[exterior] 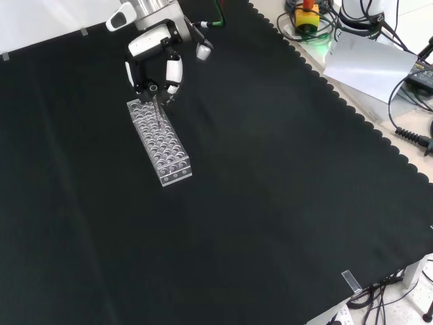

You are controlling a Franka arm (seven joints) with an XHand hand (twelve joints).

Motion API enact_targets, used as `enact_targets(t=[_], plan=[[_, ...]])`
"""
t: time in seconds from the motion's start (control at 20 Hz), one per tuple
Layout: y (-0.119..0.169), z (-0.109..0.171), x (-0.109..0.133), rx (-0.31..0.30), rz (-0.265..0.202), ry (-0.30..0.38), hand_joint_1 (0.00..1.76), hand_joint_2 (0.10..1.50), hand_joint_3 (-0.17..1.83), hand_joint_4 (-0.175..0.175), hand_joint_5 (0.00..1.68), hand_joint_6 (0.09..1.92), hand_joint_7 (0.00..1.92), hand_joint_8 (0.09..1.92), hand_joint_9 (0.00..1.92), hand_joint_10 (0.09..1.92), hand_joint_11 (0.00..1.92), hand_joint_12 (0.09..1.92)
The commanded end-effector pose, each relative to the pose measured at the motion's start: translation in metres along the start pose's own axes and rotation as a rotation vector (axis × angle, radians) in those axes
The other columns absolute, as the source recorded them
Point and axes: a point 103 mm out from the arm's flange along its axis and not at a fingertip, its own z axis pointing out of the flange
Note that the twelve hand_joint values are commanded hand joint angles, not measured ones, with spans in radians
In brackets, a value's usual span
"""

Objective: Put the test tube back in the rack.

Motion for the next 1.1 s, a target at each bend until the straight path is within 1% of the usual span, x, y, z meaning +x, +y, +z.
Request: enact_targets(t=[0.05,0.25,0.3,0.4,0.55,0.6,0.7,1.1], plan=[[0.014,0.01,-0.006,0.002,0.011,0.013,1.43,0.71,0.5,-0.175,1.32,0.25,1.36,0.75,1.34,0.48,1.2,0.92],[0.021,0.014,-0.007,0.004,0.018,0.025,1.43,0.71,0.5,-0.175,1.32,0.25,1.36,0.75,1.34,0.48,1.19,0.92],[0.023,0.01,-0.012,0.002,0.013,0.043,1.43,0.71,0.5,-0.175,1.32,0.25,1.36,0.75,1.34,0.47,1.19,0.92],[0.023,0.01,-0.014,0.003,0.012,0.033,1.43,0.71,0.5,-0.175,1.32,0.25,1.36,0.75,1.34,0.47,1.19,0.92],[0.027,0.014,-0.009,0.015,0.024,0.022,1.43,0.71,0.5,-0.175,1.32,0.24,1.36,0.75,1.34,0.47,1.19,0.92],[0.027,0.011,-0.013,0.017,0.02,0.036,1.43,0.71,0.5,-0.175,1.32,0.24,1.36,0.75,1.34,0.47,1.19,0.92],[0.028,0.01,-0.014,0.019,0.021,0.04,1.43,0.71,0.5,-0.175,1.32,0.24,1.36,0.75,1.34,0.47,1.19,0.93],[0.024,0.022,-0.003,0.026,0.017,0.038,1.43,0.71,0.5,-0.175,1.32,0.24,1.36,0.75,1.34,0.47,1.19,0.93]])
